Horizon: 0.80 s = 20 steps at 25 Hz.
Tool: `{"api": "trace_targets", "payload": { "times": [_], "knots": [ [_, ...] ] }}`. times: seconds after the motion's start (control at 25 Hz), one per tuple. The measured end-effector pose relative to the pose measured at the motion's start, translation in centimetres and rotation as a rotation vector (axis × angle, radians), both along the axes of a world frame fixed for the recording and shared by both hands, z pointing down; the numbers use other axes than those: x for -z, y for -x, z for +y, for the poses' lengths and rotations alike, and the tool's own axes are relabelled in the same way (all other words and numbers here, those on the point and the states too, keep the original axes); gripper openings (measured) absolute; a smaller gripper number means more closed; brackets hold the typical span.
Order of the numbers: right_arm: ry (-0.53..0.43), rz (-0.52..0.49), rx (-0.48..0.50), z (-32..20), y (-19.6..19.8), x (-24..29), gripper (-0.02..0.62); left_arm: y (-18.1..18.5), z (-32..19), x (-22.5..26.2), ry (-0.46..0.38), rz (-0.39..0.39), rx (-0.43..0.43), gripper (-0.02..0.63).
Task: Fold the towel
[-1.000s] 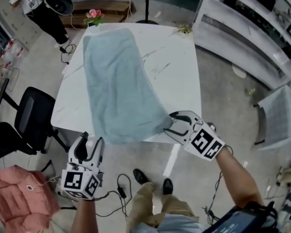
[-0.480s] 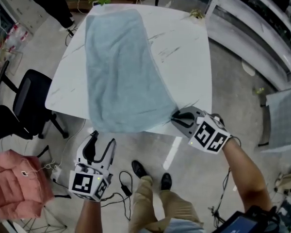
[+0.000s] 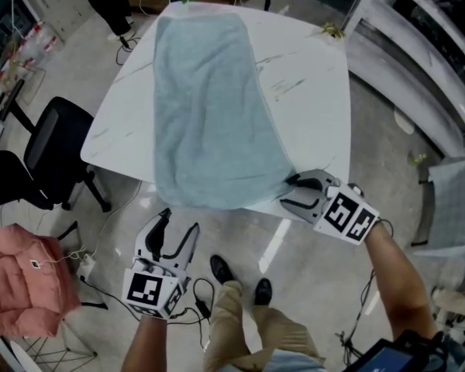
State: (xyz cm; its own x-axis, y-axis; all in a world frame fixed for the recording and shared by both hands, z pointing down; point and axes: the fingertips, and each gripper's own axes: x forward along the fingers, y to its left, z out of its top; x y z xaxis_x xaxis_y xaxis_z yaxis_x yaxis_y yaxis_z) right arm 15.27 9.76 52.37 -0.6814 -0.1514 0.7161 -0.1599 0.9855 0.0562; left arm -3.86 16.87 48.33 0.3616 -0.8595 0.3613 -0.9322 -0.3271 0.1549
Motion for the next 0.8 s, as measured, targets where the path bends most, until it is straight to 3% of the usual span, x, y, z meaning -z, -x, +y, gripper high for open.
{"api": "trace_targets", "payload": {
  "times": [0.12, 0.2, 0.32, 0.48, 0.68, 0.8],
  "knots": [
    [0.048, -0.006, -0.04, -0.5, -0.1, -0.4, 0.163, 0.1, 0.0, -0.5, -0.012, -0.007, -0.012, 0.25],
    [0.035, 0.002, -0.077, -1.3, -0.2, -0.5, 0.034, 0.2, -0.1, -0.6, -0.011, -0.012, -0.014, 0.25],
    [0.038, 0.015, -0.067, -1.2, 0.0, 0.0, 0.029, 0.1, -0.1, -0.9, -0.006, -0.013, -0.015, 0.25],
    [0.097, -0.052, -0.063, -0.3, 0.9, 3.3, 0.029, -0.1, -0.5, -0.9, -0.011, -0.035, -0.004, 0.267],
    [0.164, -0.127, -0.088, -0.4, 2.1, 6.5, 0.029, 0.8, -1.3, -3.4, -0.032, -0.157, 0.032, 0.293],
    [0.159, -0.136, -0.079, -0.3, 2.5, 7.8, 0.029, 1.5, -0.9, -5.9, 0.04, -0.06, 0.082, 0.296]
  ]
}}
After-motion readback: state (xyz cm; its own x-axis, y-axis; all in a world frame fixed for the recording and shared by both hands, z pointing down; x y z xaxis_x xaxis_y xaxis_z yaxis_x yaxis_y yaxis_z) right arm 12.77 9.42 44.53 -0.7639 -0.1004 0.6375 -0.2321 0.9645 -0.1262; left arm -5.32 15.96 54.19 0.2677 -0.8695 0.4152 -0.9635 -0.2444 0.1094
